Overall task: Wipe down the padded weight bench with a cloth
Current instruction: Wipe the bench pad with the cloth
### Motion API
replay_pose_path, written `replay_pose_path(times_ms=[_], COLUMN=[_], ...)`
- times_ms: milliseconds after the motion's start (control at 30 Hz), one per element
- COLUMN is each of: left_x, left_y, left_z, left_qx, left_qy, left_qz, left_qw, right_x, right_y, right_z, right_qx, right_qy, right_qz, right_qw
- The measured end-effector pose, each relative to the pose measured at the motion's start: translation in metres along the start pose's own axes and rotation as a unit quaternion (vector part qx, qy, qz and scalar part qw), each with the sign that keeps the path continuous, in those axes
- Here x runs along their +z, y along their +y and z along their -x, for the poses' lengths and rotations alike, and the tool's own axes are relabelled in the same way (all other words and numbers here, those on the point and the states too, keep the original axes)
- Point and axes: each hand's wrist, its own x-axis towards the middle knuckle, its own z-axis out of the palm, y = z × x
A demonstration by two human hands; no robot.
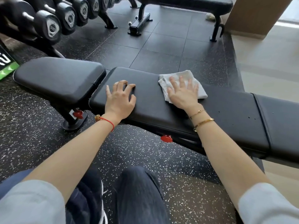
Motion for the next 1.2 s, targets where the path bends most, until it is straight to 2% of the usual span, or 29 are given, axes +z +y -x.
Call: replay_pose_path(times_ms=[167,333,433,533,667,833,967,1067,1200], left_x=[0.001,0.001,0.002,0.003,0.004,0.004,0.005,0.004,0.003], left_y=[-0.002,-0.003,-0.004,-0.002,-0.001,0.000,-0.004,-0.004,-0.002], left_z=[0.000,0.000,0.000,0.001,0.000,0.001,0.000,0.001,0.002], left_qx=[0.002,0.009,0.010,0.012,0.005,0.005,0.013,0.016,0.011], left_qy=[-0.008,-0.003,0.001,0.006,0.008,0.014,0.018,0.010,0.002], left_qz=[-0.008,-0.010,-0.007,-0.005,0.000,0.005,0.010,0.009,0.006], left_qw=[1.000,1.000,1.000,1.000,1.000,1.000,1.000,1.000,1.000], right_x=[0.013,0.023,0.022,0.014,0.007,0.019,0.025,0.021,0.009], right_y=[-0.048,-0.036,-0.001,0.033,0.029,-0.020,-0.009,0.025,0.059], right_z=[0.019,0.081,0.107,0.109,0.079,0.085,0.115,0.128,0.107], right_qx=[-0.091,-0.136,-0.107,-0.029,0.057,-0.022,-0.070,-0.052,0.035], right_qy=[0.000,0.030,0.051,0.062,0.045,0.053,0.066,0.065,0.054], right_qz=[0.025,0.036,0.047,0.051,0.018,0.041,0.054,0.057,0.033], right_qw=[0.996,0.990,0.992,0.996,0.997,0.997,0.994,0.995,0.997])
